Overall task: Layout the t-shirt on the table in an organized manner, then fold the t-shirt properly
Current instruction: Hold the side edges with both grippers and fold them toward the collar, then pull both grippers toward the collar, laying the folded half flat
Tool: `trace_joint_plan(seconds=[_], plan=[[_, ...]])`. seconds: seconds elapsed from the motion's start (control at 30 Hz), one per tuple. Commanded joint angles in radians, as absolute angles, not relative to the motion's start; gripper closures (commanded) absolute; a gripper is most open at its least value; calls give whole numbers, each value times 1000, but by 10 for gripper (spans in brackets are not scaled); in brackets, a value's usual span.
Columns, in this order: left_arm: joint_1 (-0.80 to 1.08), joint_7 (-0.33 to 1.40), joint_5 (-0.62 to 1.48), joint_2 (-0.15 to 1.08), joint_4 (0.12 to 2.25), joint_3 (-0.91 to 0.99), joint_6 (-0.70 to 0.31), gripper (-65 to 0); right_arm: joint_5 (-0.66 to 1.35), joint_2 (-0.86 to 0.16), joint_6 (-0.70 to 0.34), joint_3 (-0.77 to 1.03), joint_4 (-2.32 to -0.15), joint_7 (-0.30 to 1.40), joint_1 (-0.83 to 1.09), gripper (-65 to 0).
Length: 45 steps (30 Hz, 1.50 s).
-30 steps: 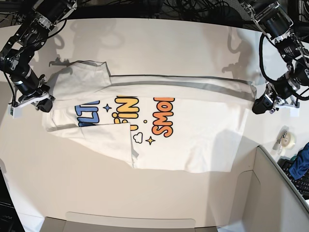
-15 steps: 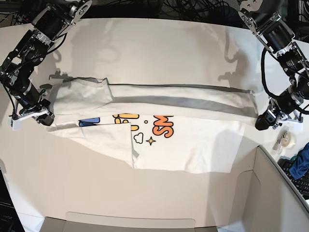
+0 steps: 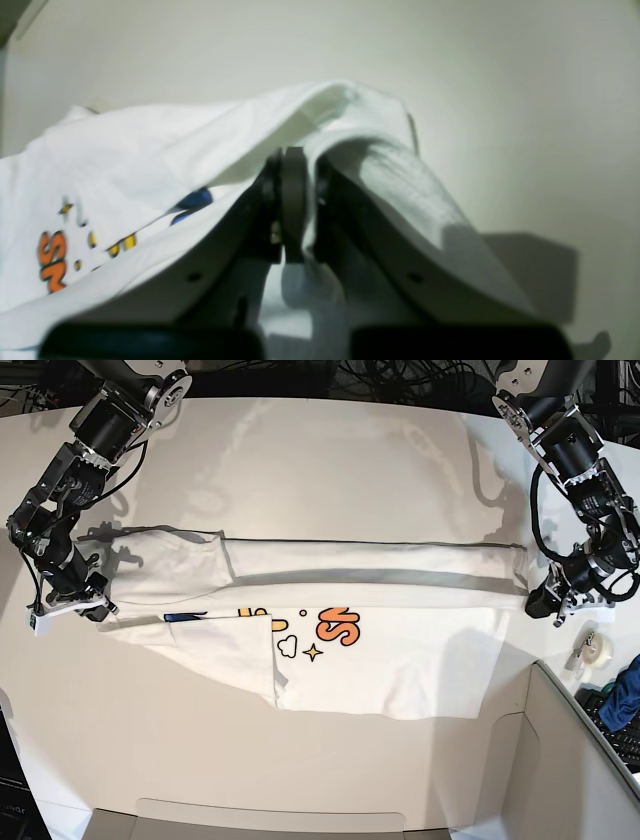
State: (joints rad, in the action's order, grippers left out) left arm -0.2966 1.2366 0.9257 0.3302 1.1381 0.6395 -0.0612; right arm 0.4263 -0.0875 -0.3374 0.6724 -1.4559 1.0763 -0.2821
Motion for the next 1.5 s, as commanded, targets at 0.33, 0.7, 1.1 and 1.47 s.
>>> trace_joint_plan(seconds=[0.33, 0.7, 1.1, 1.47], plan=[[-314, 1084, 934, 357, 1116, 476, -70, -4, 386, -108, -343, 578, -1320, 900, -323, 0], [-314, 1069, 934, 377, 1063, 472, -70, -170, 369, -110, -343, 490, -1222, 800, -321, 0], [-288, 1182, 943, 401, 1207, 483, -73, -282, 338, -107, -343, 493, -1452, 800, -222, -276], [-171, 1303, 932, 476, 1601, 228, -116, -79, 294, -108, -318, 461, -1785, 834, -84, -199]])
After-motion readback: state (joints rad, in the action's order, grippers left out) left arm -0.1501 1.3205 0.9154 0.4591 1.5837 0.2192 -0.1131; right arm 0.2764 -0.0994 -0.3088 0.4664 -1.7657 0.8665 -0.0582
